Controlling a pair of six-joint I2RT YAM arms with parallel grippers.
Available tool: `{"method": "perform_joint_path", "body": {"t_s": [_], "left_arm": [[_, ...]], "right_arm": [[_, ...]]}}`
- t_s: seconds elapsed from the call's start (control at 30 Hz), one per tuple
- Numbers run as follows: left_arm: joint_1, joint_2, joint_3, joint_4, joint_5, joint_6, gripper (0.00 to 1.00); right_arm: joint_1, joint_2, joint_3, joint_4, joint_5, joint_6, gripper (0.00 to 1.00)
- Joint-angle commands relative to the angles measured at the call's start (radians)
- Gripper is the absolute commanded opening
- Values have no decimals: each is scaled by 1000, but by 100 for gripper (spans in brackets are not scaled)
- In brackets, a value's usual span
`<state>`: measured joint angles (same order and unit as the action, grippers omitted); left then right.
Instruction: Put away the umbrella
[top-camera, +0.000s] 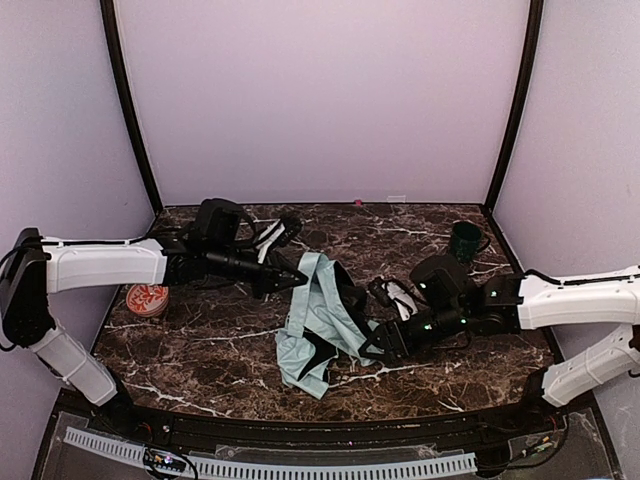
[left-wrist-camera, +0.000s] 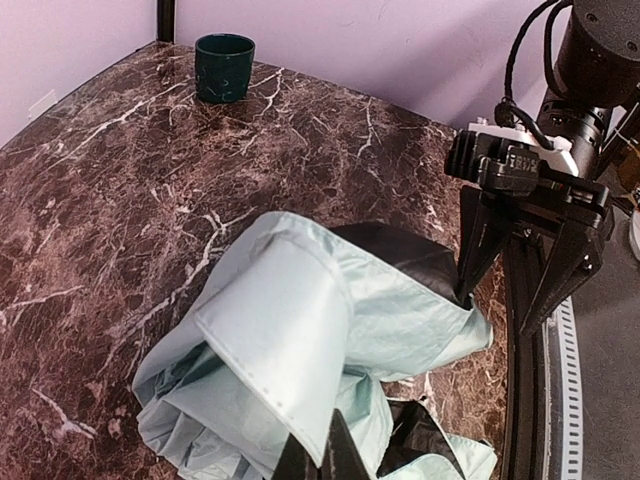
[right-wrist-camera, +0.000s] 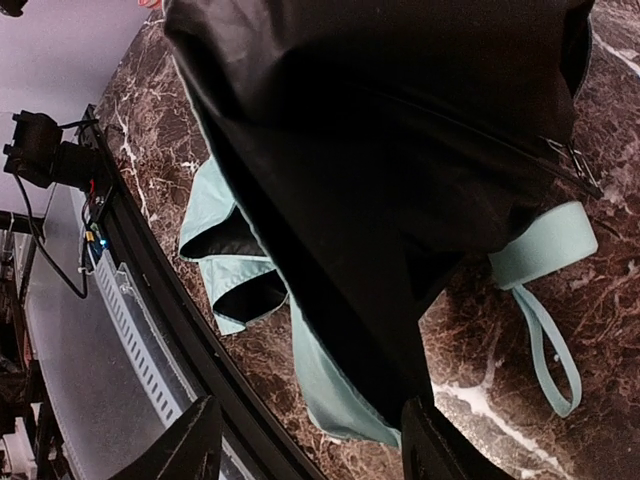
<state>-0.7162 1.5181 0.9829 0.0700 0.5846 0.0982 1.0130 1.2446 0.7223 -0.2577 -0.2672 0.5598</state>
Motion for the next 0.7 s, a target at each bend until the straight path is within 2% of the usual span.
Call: {"method": "perform_joint_path", "body": {"t_s": [0.0,0.13,0.27,0.47,0.57,0.67], "left_arm": [[-2,-64,25,-27,17,23,0],[-3,-83,16,-45,8,38,0],[-3,-96,14,-54,11,53,0],[-3,-85,20,-52,23,56,0],[-3,-85,25,-67,15,60,0],[-2,-91,33,-88,22,77,0]], "right_arm": [[7,31,2,98,43,-18,60],[2,46,-15,96,101,-45,60],[-10,54,17,16,167,-70,64],[-19,28,29,-20,157,-68,65],[-33,27,-37,73,47,-46,64],[-37,72,-65,195,-100,-44,52]]}}
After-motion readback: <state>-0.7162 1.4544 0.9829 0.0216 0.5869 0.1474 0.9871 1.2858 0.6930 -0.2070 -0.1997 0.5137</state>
